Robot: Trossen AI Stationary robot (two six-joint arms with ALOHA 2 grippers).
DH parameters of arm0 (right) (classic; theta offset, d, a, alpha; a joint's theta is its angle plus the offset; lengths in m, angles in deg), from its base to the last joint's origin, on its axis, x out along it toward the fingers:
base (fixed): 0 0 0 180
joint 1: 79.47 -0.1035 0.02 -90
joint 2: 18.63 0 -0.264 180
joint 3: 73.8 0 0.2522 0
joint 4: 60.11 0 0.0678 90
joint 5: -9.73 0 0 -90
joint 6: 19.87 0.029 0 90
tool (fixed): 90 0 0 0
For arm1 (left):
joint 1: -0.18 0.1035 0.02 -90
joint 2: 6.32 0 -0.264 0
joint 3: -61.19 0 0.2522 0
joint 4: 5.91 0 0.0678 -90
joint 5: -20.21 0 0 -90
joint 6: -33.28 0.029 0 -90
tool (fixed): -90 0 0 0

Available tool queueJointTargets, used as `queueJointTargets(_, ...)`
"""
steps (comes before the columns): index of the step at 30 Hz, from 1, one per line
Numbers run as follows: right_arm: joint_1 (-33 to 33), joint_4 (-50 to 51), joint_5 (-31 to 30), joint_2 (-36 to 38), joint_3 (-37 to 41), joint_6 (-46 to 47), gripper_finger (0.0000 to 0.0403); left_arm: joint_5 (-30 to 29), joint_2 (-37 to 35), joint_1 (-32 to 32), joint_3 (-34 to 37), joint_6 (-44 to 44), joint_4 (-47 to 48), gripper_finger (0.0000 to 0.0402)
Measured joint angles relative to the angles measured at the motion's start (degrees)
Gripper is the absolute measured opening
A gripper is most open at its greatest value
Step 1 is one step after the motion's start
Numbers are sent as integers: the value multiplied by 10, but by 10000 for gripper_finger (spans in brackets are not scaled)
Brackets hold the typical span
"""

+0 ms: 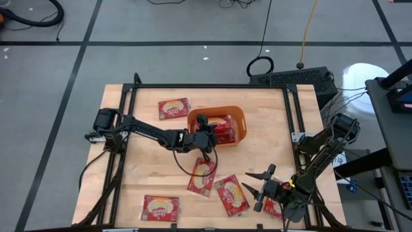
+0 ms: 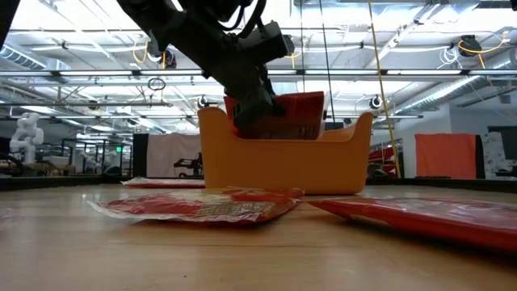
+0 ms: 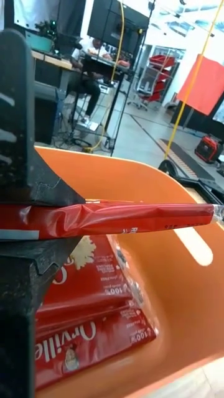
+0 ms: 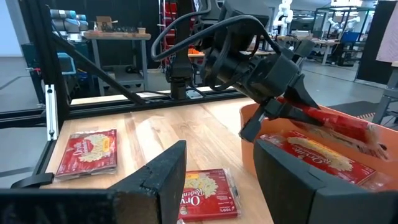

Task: Sort popcorn bags into baskets
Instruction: Put the red popcorn bag into the orange bin

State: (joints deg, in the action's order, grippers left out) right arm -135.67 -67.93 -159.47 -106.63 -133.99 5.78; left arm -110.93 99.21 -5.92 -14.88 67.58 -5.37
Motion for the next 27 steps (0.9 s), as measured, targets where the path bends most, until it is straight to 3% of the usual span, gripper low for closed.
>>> queueJointTargets(4, 0, 0, 0, 0, 0, 0, 180, 27, 0, 7, 0, -22, 5, 51)
queueJointTargets(12, 0, 0, 0, 0, 0, 0, 180, 22, 0, 15, 0, -39, 12, 128)
queueJointTargets(18, 0, 0, 0, 0, 0, 0, 180, 22, -3, -3, 0, -34, 7, 162)
queueJointTargets(23, 0, 0, 0, 0, 0, 0, 180, 22, -3, -12, 0, -21, 9, 175)
queueJointTargets(27, 0, 0, 0, 0, 0, 0, 180, 20, -3, -9, 0, -26, 11, 160)
